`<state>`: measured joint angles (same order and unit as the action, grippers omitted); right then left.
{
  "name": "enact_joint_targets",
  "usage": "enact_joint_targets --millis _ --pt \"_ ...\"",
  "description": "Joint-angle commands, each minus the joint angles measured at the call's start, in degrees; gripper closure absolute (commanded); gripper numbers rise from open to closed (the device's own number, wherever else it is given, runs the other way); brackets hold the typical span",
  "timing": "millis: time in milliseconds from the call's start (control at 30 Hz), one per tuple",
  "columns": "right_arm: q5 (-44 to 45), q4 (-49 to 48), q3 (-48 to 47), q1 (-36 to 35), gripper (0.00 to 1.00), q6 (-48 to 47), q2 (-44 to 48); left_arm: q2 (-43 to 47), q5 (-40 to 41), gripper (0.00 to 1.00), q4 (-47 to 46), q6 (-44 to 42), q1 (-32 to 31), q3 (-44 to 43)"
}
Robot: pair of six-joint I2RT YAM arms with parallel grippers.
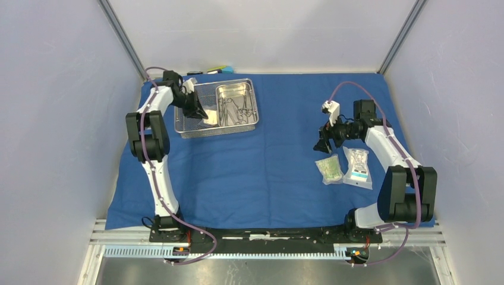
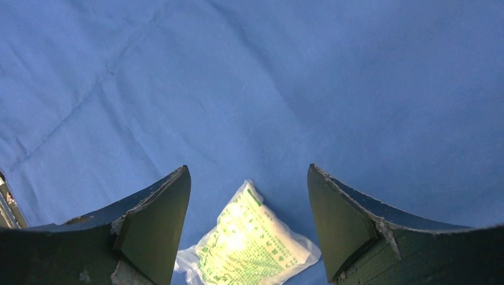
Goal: Open and lay out the surgical kit
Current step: Pick up the medical item from the container, then place the medical item in the surgical kit.
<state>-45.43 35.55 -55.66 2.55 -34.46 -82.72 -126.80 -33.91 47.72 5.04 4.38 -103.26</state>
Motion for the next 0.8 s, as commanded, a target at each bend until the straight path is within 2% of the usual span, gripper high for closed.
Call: enact_joint_targets --millis 0,200,333,533,767 --pt "-1.6 -1.3 -5.9 -3.0 0.21 0.3 1.7 7.6 -6.2 0.96 1.1 -3.7 0.8 -2.5" --pt "-3.9 -11.8 -8.4 -7.8 0.2 8.7 3.0 17.8 -16.2 0.94 -1.1 -4.9 0.5 4.4" --pt "-3.4 -17.5 -9.2 -8.3 0.19 15.5 4.0 24.4 -19.3 0.91 -6.1 -0.1 -2.5 13.1" --pt "5.8 -20.4 -9.6 -8.2 0.17 18.0 7.9 32.0 -16.7 0.9 -20.6 14.8 -13.7 28.3" --pt "14.4 -18.5 -9.8 -7.3 0.15 17.9 11.1 37.4 -7.1 0.9 -40.8 32.6 -27.7 41.2"
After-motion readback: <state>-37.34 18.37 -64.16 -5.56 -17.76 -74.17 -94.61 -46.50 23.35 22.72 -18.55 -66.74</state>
